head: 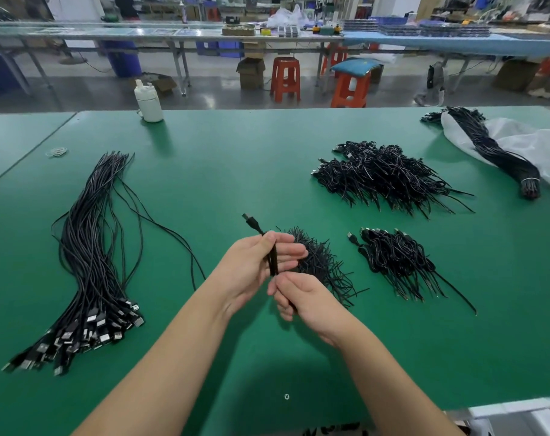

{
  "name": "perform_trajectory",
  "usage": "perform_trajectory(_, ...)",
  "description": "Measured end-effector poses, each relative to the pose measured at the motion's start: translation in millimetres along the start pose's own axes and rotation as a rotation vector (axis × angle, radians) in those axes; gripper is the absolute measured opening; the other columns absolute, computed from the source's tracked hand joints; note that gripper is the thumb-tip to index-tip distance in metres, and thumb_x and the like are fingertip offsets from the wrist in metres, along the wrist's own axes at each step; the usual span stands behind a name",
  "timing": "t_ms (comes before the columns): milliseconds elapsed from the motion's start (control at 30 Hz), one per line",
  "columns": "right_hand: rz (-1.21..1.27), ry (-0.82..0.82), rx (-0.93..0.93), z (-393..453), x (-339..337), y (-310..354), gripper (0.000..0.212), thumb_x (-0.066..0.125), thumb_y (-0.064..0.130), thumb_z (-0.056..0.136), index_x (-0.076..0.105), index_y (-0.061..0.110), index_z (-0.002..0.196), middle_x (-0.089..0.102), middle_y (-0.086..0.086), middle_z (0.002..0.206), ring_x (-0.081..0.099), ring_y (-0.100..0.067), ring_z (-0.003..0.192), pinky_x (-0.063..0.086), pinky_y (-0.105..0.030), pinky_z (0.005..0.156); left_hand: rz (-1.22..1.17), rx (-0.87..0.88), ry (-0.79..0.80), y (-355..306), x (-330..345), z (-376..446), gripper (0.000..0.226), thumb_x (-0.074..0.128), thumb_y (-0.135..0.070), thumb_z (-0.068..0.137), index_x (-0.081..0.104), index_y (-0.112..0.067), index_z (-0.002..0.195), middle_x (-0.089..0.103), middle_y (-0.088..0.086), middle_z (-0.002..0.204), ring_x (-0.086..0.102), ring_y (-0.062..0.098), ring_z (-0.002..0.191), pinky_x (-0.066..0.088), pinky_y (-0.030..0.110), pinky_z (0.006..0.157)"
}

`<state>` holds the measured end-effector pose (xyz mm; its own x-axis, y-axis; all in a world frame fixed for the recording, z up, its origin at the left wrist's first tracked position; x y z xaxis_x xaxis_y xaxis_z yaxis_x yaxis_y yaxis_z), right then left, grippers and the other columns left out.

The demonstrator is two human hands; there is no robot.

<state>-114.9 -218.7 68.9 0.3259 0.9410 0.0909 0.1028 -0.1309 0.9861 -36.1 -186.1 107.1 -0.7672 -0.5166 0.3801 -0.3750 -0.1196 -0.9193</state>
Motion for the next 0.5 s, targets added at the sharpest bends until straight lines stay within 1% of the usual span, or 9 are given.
perform_trajectory(67, -0.149, -0.052, -0.035, 1.6, -5.1, 4.9, 0.031, 0.039, 0.010, 0.106, 0.063, 0.007, 0.085, 0.054, -0.001, 0.060, 0.047, -0.013, 0.053, 0.044, -0.024, 0.057, -0.026, -0.006, -0.023, -1.7, 3.5, 0.2, 0.031, 0.037, -0.021, 0.106, 0.059, 0.001, 0.103, 0.073, 0.013, 0.081, 0.070, 0.033, 0.090, 0.059, 0.031, 0.075)
perform_trajectory(100, -0.175, -0.061, -0.034, 2.7, -6.3, 6.3, 0.030, 0.040, 0.009, 0.105, 0.064, 0.007, 0.087, 0.060, -0.003, 0.064, 0.053, -0.013, 0.055, 0.048, -0.024, 0.061, -0.023, -0.019, -0.029, -1.5, 4.0, 0.0, 0.030, 0.037, -0.022, 0.106, 0.058, -0.001, 0.102, 0.070, 0.008, 0.072, 0.069, 0.031, 0.084, 0.058, 0.030, 0.069)
perform_trajectory(167, -0.219, -0.082, -0.014, 4.5, -10.0, 6.1, 0.026, 0.044, 0.011, 0.104, 0.066, 0.005, 0.090, 0.067, -0.007, 0.072, 0.059, -0.012, 0.060, 0.053, -0.027, 0.069, -0.021, -0.048, -0.034, 0.0, 4.1, -0.4, 0.028, 0.037, -0.023, 0.106, 0.056, -0.003, 0.099, 0.061, 0.002, 0.062, 0.067, 0.026, 0.074, 0.054, 0.028, 0.059)
perform_trajectory(200, -0.232, -0.102, -0.007, 5.0, -13.2, 5.5, 0.022, 0.047, 0.012, 0.103, 0.066, 0.005, 0.093, 0.070, -0.009, 0.077, 0.062, -0.013, 0.063, 0.054, -0.029, 0.072, -0.020, -0.052, -0.030, 0.4, 4.3, -0.3, 0.028, 0.036, -0.023, 0.107, 0.055, -0.004, 0.098, 0.057, 0.001, 0.060, 0.066, 0.026, 0.071, 0.053, 0.030, 0.058)
perform_trajectory(267, -0.177, -0.106, -0.026, 5.2, -16.9, 5.5, 0.012, 0.053, 0.009, 0.100, 0.065, 0.011, 0.103, 0.069, -0.010, 0.088, 0.066, -0.016, 0.074, 0.054, -0.032, 0.079, -0.008, -0.063, -0.018, 2.2, 4.0, -0.3, 0.027, 0.036, -0.022, 0.106, 0.053, -0.003, 0.097, 0.055, 0.001, 0.059, 0.063, 0.026, 0.067, 0.048, 0.036, 0.058)
perform_trajectory(300, -0.110, -0.084, -0.053, 5.0, -16.4, 6.9, 0.016, 0.056, 0.004, 0.098, 0.063, 0.013, 0.109, 0.065, -0.008, 0.089, 0.067, -0.019, 0.079, 0.054, -0.034, 0.083, -0.007, -0.077, -0.015, 4.6, 3.3, -0.4, 0.026, 0.037, -0.022, 0.106, 0.053, -0.003, 0.096, 0.054, 0.002, 0.059, 0.061, 0.027, 0.065, 0.046, 0.036, 0.057)
perform_trajectory(367, 0.034, -0.056, -0.097, 5.3, -16.3, 8.1, 0.031, 0.061, -0.005, 0.092, 0.059, 0.007, 0.121, 0.062, -0.006, 0.091, 0.066, -0.021, 0.084, 0.055, -0.037, 0.087, -0.027, -0.122, -0.014, 11.7, 2.6, -1.0, 0.027, 0.038, -0.022, 0.105, 0.055, -0.004, 0.094, 0.052, 0.005, 0.061, 0.060, 0.028, 0.067, 0.040, 0.034, 0.058)
perform_trajectory(433, 0.053, -0.087, -0.118, 6.6, -19.6, 5.9, 0.039, 0.067, -0.007, 0.087, 0.058, 0.004, 0.123, 0.064, 0.000, 0.087, 0.062, -0.012, 0.080, 0.055, -0.032, 0.084, -0.054, -0.148, -0.015, 17.6, 2.5, -1.6, 0.029, 0.038, -0.019, 0.104, 0.058, -0.003, 0.092, 0.055, 0.008, 0.061, 0.061, 0.031, 0.074, 0.046, 0.037, 0.065)
perform_trajectory(500, -0.010, -0.144, -0.120, 7.8, -22.6, 1.6, 0.037, 0.072, -0.005, 0.084, 0.062, 0.005, 0.118, 0.066, 0.007, 0.080, 0.060, -0.006, 0.077, 0.052, -0.024, 0.076, -0.055, -0.159, 0.003, 22.1, 3.3, -1.7, 0.030, 0.038, -0.016, 0.104, 0.061, 0.000, 0.091, 0.065, 0.013, 0.067, 0.063, 0.036, 0.081, 0.055, 0.042, 0.073)
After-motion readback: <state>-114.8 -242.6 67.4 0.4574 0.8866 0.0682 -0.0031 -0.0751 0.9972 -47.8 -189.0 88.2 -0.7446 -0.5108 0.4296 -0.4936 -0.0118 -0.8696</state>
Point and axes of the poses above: each hand's wrist, its own z-axis towards the middle knuckle, its own x-axis out of the palm, y = z × x, the point moved 9 cm from there along z, towards the middle knuckle
